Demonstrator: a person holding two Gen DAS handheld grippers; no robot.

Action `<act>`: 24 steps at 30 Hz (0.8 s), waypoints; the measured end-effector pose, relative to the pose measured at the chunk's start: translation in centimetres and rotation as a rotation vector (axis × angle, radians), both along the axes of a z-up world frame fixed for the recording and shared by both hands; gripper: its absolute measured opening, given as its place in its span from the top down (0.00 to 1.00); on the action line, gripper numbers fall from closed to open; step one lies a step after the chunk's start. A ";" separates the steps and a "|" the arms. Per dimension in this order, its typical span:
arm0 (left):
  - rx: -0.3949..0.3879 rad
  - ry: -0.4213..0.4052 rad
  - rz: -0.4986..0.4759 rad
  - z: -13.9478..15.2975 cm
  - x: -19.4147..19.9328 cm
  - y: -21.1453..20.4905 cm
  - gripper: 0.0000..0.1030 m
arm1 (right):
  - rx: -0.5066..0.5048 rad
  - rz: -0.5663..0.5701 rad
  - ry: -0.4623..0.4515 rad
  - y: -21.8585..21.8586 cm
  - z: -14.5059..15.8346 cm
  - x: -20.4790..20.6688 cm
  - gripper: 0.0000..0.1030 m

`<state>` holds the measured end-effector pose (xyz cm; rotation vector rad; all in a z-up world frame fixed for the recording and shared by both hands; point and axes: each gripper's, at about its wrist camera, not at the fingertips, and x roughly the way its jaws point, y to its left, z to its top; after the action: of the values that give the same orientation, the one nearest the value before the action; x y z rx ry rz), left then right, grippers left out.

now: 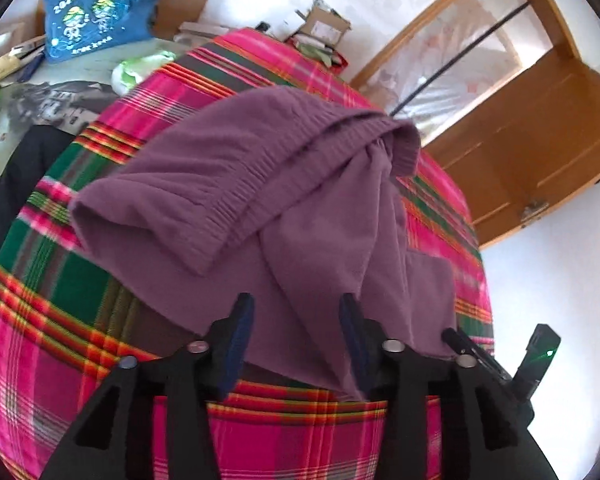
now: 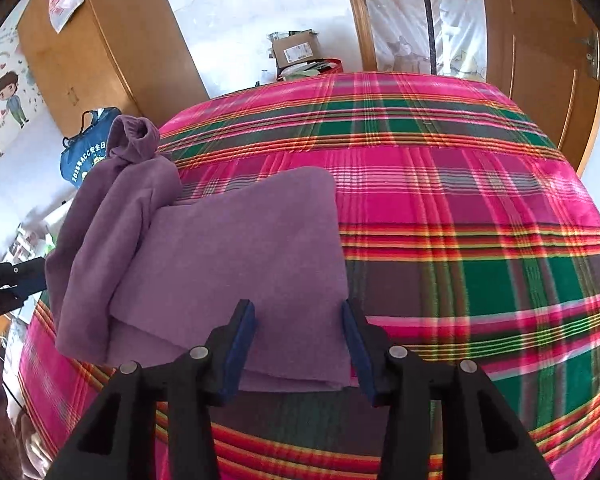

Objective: Fold clothes
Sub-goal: 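Lay the garment flat on the bedspread and open the left gripper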

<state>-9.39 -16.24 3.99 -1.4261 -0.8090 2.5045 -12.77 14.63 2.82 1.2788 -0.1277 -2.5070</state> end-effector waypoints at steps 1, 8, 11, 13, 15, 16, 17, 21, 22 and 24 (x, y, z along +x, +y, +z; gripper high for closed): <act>-0.008 -0.015 -0.004 -0.1 -0.3 0.4 0.53 | 0.000 -0.008 0.005 0.1 0.0 0.1 0.57; -0.085 -0.010 -0.053 0.3 -0.5 2.5 0.47 | -0.018 -0.035 0.011 0.7 0.5 0.1 0.90; -0.113 -0.019 -0.056 0.2 -0.6 2.8 0.47 | -0.024 -0.039 0.030 0.6 0.9 0.3 0.91; -0.151 -0.021 -0.057 0.2 -0.6 3.2 0.47 | -0.054 -0.056 0.042 0.9 1.4 0.5 0.91; -0.160 -0.045 -0.053 0.0 -0.7 3.1 0.47 | -0.065 -0.067 0.066 1.2 2.0 1.0 0.92; -0.163 -0.058 -0.051 -0.1 -0.8 3.1 0.47 | -0.065 -0.073 0.080 1.4 2.3 1.2 0.92; -0.153 -0.068 -0.044 -0.2 -0.9 3.0 0.47 | -0.060 -0.088 0.105 1.6 2.9 1.7 0.92; -0.135 -0.083 -0.027 -0.5 -1.1 2.8 0.47 | -0.080 -0.123 0.157 2.5 4.6 2.7 0.92; -0.144 -0.089 -0.025 -0.6 -1.2 2.9 0.47 | -0.070 -0.132 0.172 2.7 4.9 2.7 0.92; -0.146 -0.092 -0.025 -0.7 -1.1 3.1 0.47 | -0.058 -0.154 0.188 3.3 5.5 3.0 0.92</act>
<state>-10.50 -13.17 3.32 -1.5975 -0.6294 2.5417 -9.74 17.93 8.27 1.0400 -0.2615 -2.7168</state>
